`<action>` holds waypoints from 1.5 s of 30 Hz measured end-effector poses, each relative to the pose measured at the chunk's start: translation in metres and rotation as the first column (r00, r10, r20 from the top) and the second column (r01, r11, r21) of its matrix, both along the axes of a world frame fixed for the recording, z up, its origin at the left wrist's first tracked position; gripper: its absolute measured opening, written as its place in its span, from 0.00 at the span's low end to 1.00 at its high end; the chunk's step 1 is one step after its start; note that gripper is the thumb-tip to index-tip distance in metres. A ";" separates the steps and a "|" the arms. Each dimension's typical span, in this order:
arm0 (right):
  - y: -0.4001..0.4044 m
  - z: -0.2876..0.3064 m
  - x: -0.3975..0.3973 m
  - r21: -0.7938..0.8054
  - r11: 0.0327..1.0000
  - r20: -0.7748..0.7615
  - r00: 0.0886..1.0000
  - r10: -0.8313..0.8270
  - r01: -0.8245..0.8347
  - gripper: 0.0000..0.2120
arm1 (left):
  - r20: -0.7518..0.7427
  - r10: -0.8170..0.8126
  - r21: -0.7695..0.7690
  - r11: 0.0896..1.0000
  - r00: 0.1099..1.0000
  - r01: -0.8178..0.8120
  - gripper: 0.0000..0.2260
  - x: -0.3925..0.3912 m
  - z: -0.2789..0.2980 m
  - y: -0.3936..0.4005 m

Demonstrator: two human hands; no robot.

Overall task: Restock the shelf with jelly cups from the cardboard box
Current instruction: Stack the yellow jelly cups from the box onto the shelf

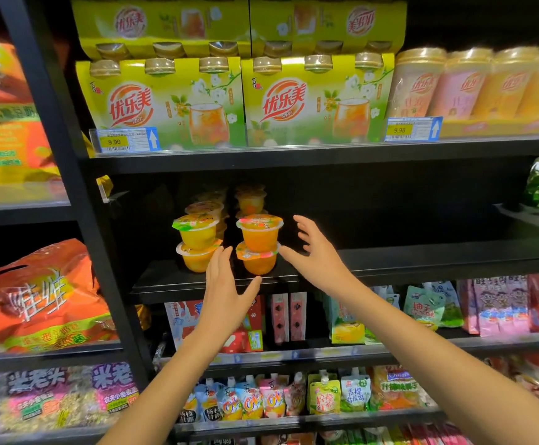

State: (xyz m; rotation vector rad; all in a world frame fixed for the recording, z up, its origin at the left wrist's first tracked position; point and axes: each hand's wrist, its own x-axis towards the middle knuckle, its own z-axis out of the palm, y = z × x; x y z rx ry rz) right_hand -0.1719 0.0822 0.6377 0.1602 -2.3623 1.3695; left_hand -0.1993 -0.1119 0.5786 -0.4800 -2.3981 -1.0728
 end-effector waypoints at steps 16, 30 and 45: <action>-0.015 -0.048 0.015 0.605 0.796 -0.191 0.972 0.134 0.009 0.30 | -0.214 -0.143 -0.404 0.914 0.966 0.045 0.32 0.026 -0.002 -0.003; -0.017 -0.053 -0.002 0.503 0.864 -0.194 0.976 0.100 0.011 0.31 | -0.211 -0.070 -0.357 0.934 0.975 -0.010 0.30 0.008 -0.003 0.008; -0.018 -0.044 -0.051 0.440 0.898 -0.165 0.981 0.098 -0.016 0.29 | -0.206 -0.104 -0.333 0.942 0.973 0.031 0.28 -0.039 0.006 0.010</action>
